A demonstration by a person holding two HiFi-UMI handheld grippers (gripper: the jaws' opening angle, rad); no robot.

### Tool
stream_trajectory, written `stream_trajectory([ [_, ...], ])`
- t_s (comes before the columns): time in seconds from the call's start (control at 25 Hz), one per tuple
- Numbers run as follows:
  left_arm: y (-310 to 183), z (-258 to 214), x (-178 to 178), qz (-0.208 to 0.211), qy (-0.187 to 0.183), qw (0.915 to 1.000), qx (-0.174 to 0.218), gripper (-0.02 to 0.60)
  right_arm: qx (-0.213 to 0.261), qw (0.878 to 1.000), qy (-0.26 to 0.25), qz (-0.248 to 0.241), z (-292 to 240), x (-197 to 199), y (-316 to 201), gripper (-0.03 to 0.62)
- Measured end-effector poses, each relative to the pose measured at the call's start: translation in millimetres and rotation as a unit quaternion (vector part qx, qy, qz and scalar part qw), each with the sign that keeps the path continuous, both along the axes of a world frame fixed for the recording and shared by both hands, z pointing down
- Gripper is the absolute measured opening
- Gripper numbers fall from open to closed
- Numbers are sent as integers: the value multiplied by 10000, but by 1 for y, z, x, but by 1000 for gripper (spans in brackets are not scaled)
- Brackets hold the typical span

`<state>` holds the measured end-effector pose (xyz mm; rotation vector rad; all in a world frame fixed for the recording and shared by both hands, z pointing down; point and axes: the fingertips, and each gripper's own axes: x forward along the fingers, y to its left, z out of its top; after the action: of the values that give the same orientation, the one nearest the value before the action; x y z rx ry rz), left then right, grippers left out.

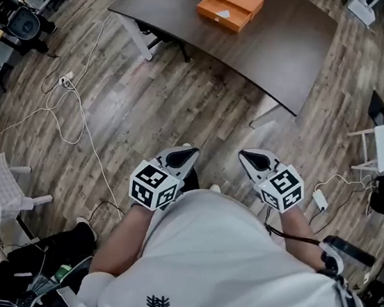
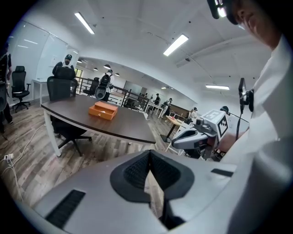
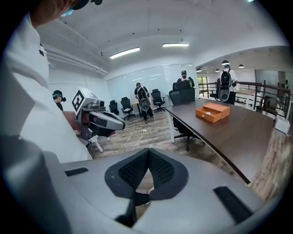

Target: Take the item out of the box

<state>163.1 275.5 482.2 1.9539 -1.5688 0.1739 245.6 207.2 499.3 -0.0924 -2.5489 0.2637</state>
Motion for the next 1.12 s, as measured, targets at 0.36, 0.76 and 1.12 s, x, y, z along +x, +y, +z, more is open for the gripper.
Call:
stream_trajectory([
  [0.36, -63, -15, -119, 632, -100, 9977, 212, 11, 84, 9978, 143, 643, -12, -114, -49, 3],
  [0.76, -114, 4, -219, 776, -104, 9968, 142, 54, 254, 9924, 218, 1181, -19, -194, -94, 121],
  [1.12, -202, 11, -262, 835, -378, 9958, 68, 69, 125, 9938, 350, 1048, -2, -235, -158, 109],
])
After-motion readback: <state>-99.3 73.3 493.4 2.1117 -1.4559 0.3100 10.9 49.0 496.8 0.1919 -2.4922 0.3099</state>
